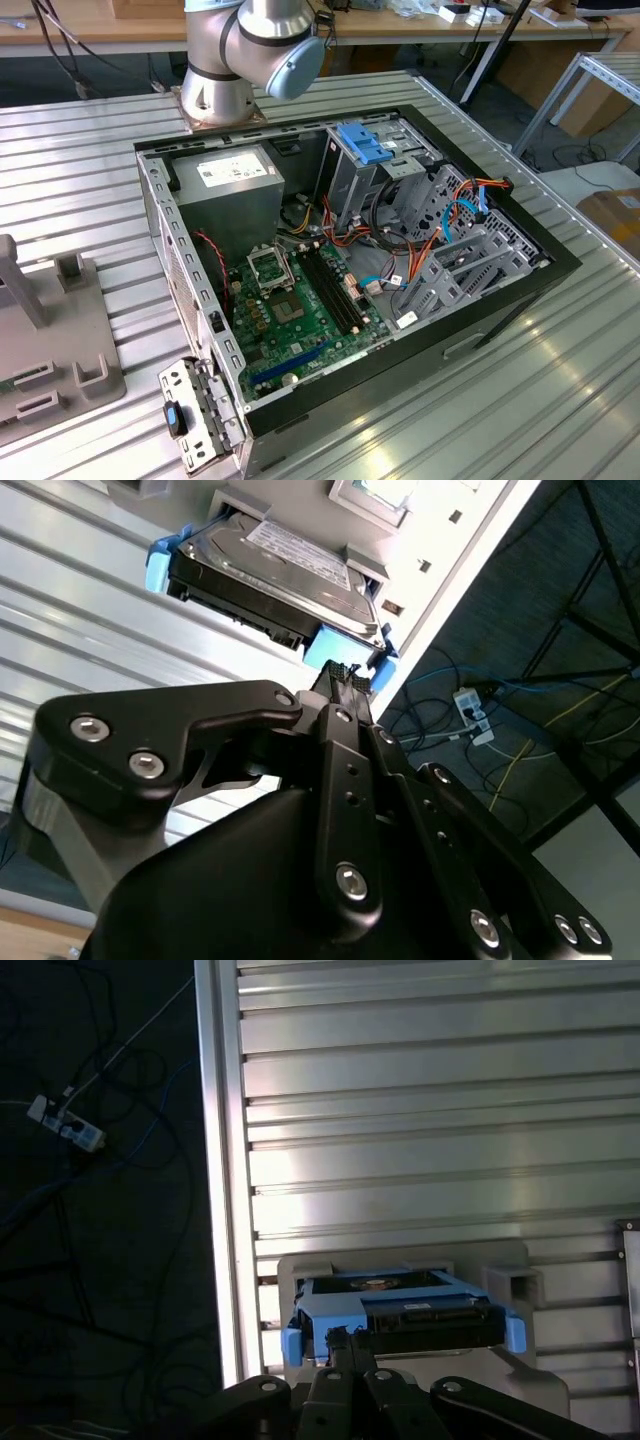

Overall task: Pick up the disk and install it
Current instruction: 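Reach for the disk, then pick up the disk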

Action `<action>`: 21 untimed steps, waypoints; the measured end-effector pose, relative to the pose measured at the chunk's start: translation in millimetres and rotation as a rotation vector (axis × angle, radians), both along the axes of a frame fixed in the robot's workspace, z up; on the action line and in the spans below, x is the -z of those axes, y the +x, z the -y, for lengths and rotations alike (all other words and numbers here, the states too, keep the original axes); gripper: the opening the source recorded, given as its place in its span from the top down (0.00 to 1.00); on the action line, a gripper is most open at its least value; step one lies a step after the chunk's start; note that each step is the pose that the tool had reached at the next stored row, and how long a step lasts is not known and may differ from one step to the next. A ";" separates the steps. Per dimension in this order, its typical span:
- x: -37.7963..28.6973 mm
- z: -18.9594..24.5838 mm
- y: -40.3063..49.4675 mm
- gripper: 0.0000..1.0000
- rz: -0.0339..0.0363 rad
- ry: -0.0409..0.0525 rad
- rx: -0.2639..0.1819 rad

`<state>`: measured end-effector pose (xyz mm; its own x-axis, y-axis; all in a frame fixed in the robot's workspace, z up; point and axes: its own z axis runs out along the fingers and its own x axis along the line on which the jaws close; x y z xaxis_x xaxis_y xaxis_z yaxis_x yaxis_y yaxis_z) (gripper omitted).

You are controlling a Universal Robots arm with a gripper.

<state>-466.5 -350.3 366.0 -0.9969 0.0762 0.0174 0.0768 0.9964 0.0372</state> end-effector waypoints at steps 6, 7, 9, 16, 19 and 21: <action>1.6 0.1 0.0 0.89 -0.0001 -0.0001 0.000; 1.8 0.1 0.0 0.89 -0.0002 -0.0001 0.000; 2.2 0.1 0.0 0.89 -0.0001 -0.0001 0.000; 2.9 0.0 0.0 0.89 -0.0002 -0.0001 0.000; 3.1 0.1 0.0 0.89 -0.0001 0.0000 0.000; 3.2 0.1 0.0 0.89 -0.0001 -0.0001 0.000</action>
<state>-466.5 -350.4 362.8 -0.9969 0.0762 0.0176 0.0768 0.9964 0.0371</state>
